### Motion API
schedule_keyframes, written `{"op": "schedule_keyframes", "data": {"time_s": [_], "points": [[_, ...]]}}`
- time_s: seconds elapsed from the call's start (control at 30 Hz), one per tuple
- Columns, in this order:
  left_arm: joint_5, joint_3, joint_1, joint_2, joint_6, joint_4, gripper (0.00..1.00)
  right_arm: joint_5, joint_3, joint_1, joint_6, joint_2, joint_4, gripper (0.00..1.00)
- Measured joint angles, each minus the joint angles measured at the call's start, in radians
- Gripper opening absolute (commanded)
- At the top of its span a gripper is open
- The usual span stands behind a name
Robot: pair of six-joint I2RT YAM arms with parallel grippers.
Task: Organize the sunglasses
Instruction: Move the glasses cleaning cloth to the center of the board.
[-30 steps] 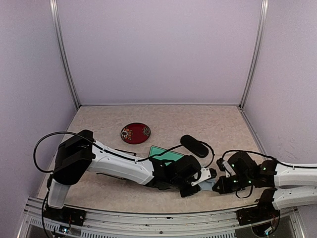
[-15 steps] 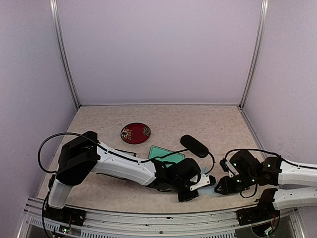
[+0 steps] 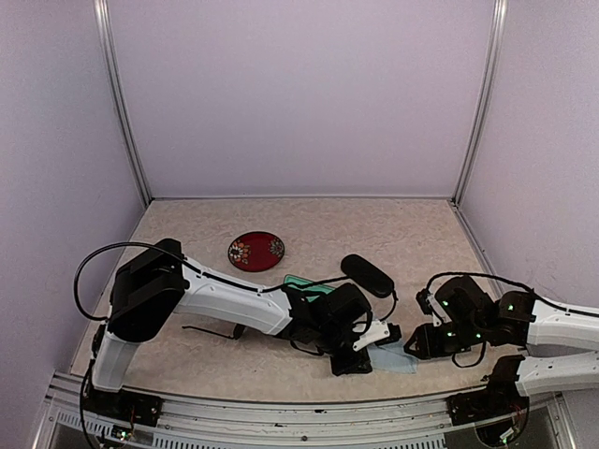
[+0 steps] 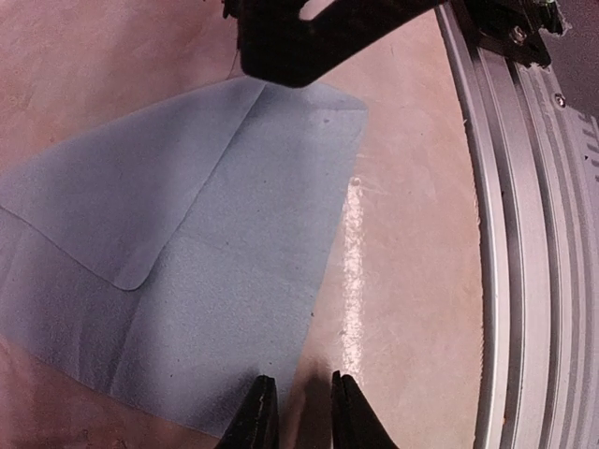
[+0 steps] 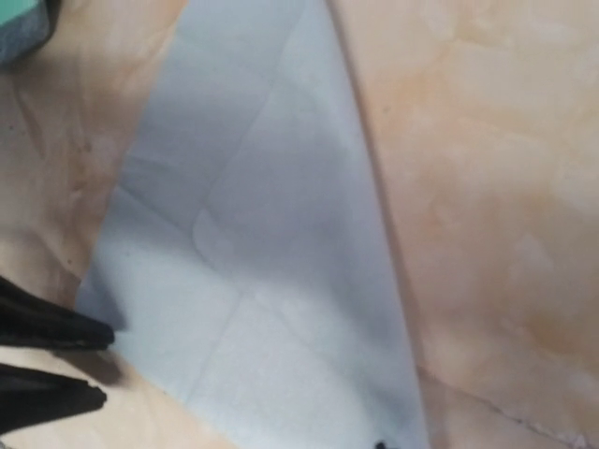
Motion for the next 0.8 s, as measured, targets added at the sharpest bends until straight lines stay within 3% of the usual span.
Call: {"op": "schedule_keyframes", "data": {"time_s": [0.27,0.53,0.8], "points": [[0.037,-0.038,0.007,-0.018,-0.056,0.016,0.19,-0.009,-0.003,0.001,-0.016,0.012,0.064,0.33],[0.037,-0.138,-0.063,-0.070,-0.122,0.077,0.19,-0.023,-0.013,0.005,-0.034,0.015,0.114,0.33],[-0.003,-0.250,-0.099,-0.137,-0.214,0.148,0.27,-0.039,-0.035,0.013,-0.055,0.020,0.148,0.34]]}}
